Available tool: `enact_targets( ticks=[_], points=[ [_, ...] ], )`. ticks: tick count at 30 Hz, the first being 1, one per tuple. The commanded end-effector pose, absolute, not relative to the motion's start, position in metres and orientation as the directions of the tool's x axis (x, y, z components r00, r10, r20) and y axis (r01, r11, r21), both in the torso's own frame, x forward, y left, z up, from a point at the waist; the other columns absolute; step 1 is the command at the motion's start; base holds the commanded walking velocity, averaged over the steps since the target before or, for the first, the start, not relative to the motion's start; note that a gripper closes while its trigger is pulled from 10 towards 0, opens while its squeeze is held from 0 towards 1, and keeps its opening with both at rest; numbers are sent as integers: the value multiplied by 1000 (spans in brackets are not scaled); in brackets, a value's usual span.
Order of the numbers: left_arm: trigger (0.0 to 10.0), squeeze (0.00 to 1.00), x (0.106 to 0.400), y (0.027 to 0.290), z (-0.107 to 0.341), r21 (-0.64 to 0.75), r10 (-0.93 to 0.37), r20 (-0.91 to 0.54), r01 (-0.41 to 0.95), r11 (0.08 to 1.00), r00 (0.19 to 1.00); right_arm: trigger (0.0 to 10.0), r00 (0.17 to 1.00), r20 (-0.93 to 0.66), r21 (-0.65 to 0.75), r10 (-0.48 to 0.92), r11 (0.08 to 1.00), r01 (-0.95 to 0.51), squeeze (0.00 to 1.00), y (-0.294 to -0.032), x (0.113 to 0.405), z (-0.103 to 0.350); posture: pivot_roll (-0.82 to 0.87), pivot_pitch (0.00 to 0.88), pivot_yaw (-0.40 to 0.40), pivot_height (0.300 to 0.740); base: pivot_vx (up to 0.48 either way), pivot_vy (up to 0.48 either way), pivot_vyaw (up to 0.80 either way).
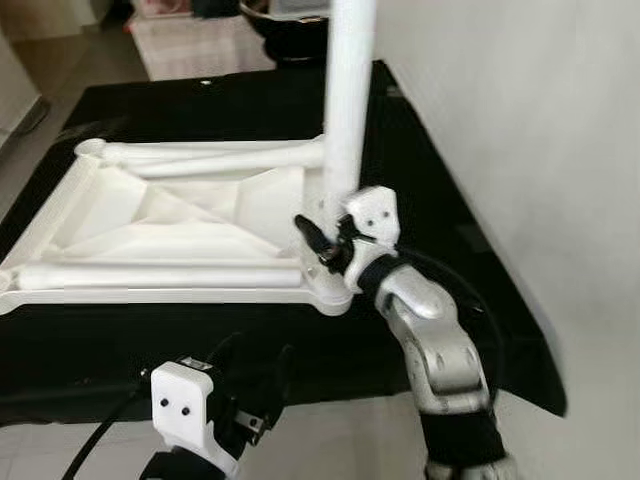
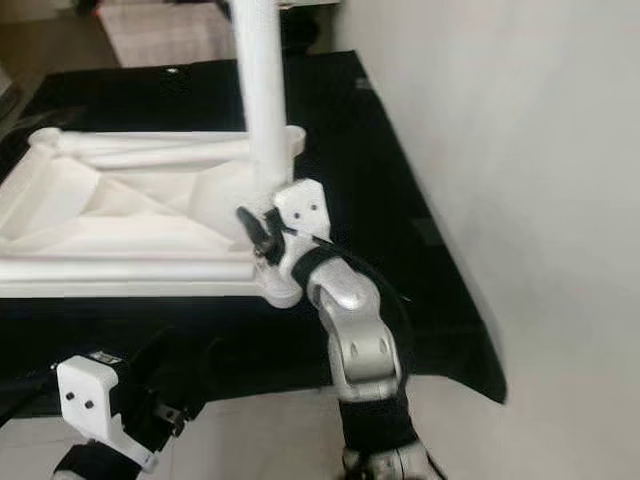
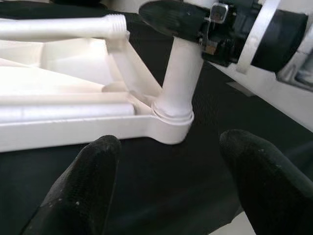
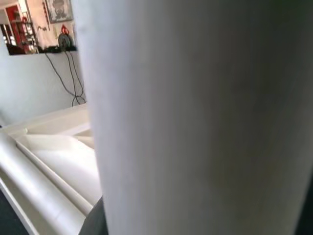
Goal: Building children table
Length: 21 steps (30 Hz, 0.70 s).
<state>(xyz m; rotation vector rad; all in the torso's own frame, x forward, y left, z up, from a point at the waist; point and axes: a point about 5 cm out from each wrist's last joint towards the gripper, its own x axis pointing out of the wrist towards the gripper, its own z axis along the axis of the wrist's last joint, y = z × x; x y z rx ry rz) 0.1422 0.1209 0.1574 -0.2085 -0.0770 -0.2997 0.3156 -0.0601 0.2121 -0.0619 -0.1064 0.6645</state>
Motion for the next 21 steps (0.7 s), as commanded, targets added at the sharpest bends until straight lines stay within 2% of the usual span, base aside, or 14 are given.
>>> enact_targets(
  ticks=[1, 2, 4, 6, 8, 9, 10, 12, 13, 15, 21],
  points=[
    [10000, 0, 140, 123, 152, -192, -277, 78, 287, 938, 958, 10000, 742, 21, -15, 671, 742, -670, 125, -58, 319, 199, 127, 171, 33, 740, 0, 0, 0],
    [10000, 0, 140, 122, 152, -193, -279, 77, 289, 938, 957, 10000, 714, 41, -25, 699, 715, -699, 1000, -60, 321, 207, 127, 171, 32, 740, 0, 0, 0],
    [10000, 0, 138, 121, 152, -196, -283, 75, 293, 936, 956, 10000, 629, 78, -45, 773, 633, -772, 1000, -65, 327, 222, 130, 170, 31, 740, 0, 0, 0],
    [10000, 0, 138, 121, 152, -198, -285, 74, 294, 935, 956, 10000, 603, 87, -65, 793, 609, -791, 1000, -69, 331, 227, 131, 170, 30, 740, 0, 0, 0],
    [10000, 0, 137, 119, 151, -201, -288, 72, 297, 934, 955, 10000, 490, 81, -124, 868, 497, -859, 1000, -78, 336, 238, 136, 170, 27, 740, 0, 0, 0],
    [10000, 0, 137, 119, 151, -201, -288, 72, 297, 934, 955, 10000, 490, 81, -124, 868, 497, -859, 1000, -78, 336, 238, 136, 170, 27, 740, 0, 0, 0],
    [10000, 0, 136, 119, 151, -203, -290, 70, 298, 933, 955, 10000, 379, 55, -159, 924, 383, -910, 635, -83, 337, 243, 136, 170, 26, 740, 0, 0, 0],
    [10000, 0, 136, 119, 151, -203, -290, 70, 298, 933, 955, 10000, 379, 55, -159, 924, 383, -910, 635, -83, 337, 243, 136, 170, 26, 740, 0, 0, 0],
    [10000, 0, 135, 118, 151, -203, -290, 70, 299, 932, 954, 10000, 303, 22, -178, 953, 302, -936, 0, -87, 337, 244, 140, 174, 25, 740, 0, 0, 0],
    [10000, 0, 133, 118, 152, -204, -292, 70, 300, 932, 954, 10000, 202, -26, -189, 979, 194, -963, 0, -94, 340, 244, 144, 179, 27, 740, 0, 0, 0],
    [10000, 0, 129, 117, 153, -207, -295, 64, 302, 931, 953, 10000, 134, -57, -189, 989, 121, -974, 0, -95, 354, 250, 160, 200, 32, 740, 0, 0, 0]
  ],
)
